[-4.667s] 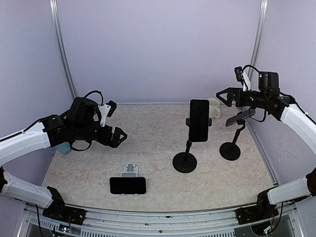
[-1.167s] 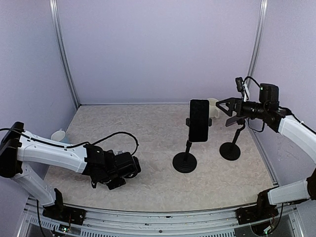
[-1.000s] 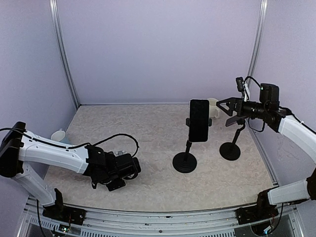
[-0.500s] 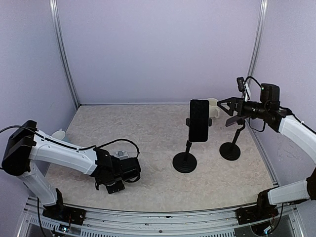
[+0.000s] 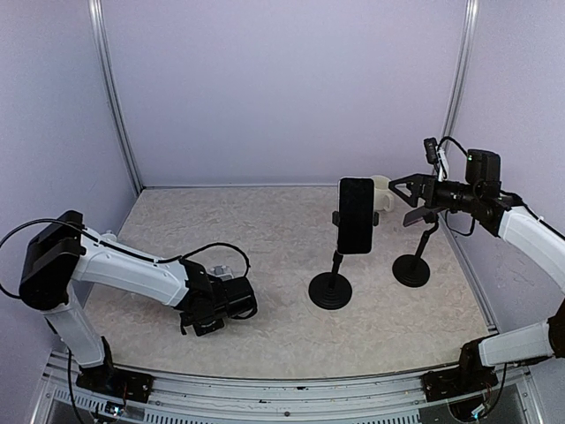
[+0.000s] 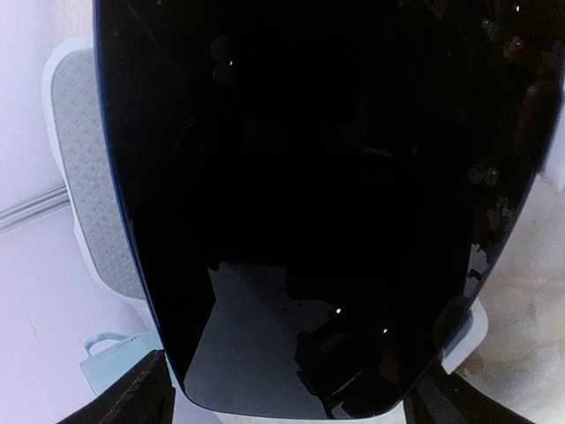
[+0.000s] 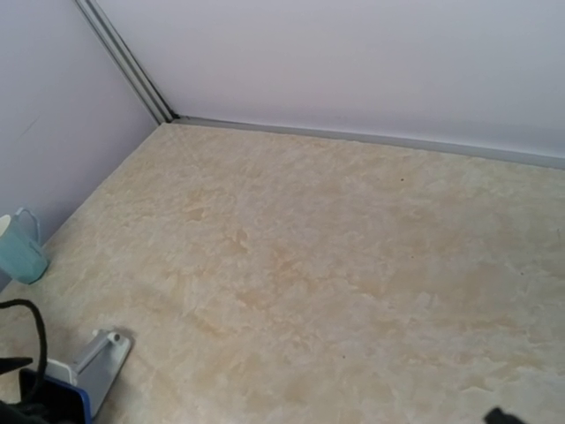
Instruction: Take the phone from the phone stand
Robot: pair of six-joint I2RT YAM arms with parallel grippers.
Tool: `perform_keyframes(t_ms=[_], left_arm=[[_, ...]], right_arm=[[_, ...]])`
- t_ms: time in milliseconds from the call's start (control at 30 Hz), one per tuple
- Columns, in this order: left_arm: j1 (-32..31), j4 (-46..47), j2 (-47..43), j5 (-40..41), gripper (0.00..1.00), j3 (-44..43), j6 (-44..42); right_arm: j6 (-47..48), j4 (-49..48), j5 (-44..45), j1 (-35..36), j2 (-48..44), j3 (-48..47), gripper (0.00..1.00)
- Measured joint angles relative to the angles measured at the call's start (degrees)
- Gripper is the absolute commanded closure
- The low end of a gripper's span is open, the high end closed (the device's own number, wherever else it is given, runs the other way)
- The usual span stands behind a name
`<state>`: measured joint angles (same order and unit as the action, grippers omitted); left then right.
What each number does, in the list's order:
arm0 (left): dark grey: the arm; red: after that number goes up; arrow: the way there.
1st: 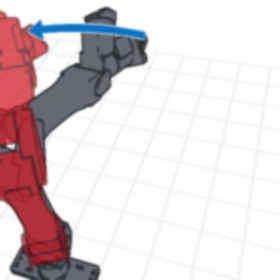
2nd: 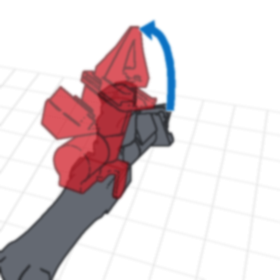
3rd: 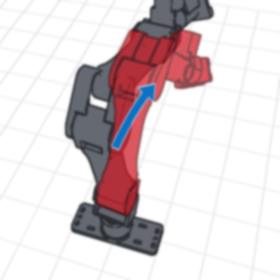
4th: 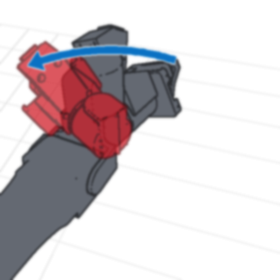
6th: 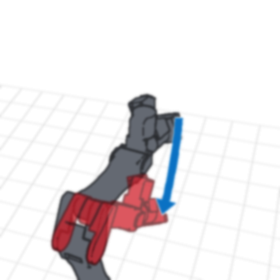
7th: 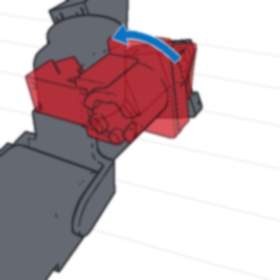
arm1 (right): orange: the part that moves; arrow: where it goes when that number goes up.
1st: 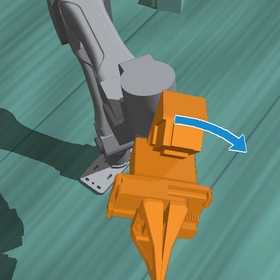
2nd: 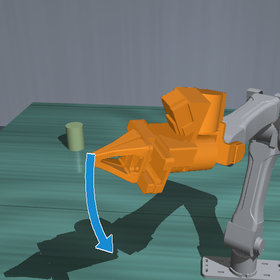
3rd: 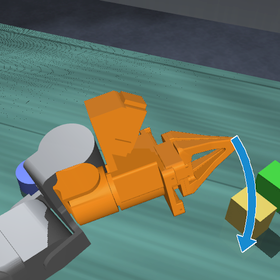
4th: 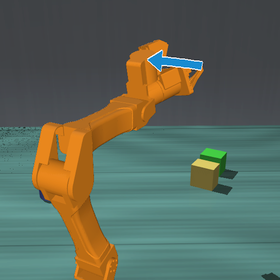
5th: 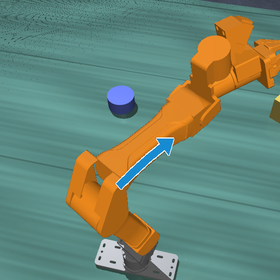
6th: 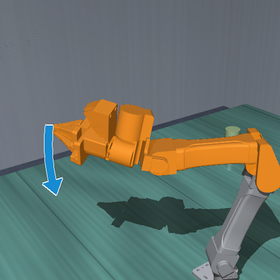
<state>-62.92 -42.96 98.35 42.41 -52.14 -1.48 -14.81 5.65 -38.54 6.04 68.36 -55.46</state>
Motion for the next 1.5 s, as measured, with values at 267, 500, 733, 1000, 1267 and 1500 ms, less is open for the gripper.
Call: perform_keyframes(t_ms=[267,500,733,1000,1267,1500], left_arm=[[1.6,0.8,1.2,0.5,0.28,-0.9,0.2],[3.5,2.4,1.7,0.0,0.40,-1.8,0.2],[4.2,2.8,1.8,-1.4,0.49,-2.7,0.3],[4.3,1.2,-0.4,-2.2,0.53,-3.6,1.6],[4.4,-0.1,-3.5,-2.1,0.56,-3.6,3.1],[7.7,-0.8,-6.3,-4.1,0.57,-5.7,4.5]], right_arm=[[0.2,0.0,-0.1,-0.3,0.0,0.0,0.00],[0.1,0.0,-0.1,-0.3,0.1,0.0,0.00],[0.1,0.0,-0.3,-0.3,0.1,0.0,0.00],[0.1,-0.1,-0.8,-0.3,0.1,0.0,0.00],[-0.1,-0.6,-1.3,-0.3,0.1,0.0,0.00],[-0.1,-0.8,-1.3,-0.3,0.1,0.0,0.00]])
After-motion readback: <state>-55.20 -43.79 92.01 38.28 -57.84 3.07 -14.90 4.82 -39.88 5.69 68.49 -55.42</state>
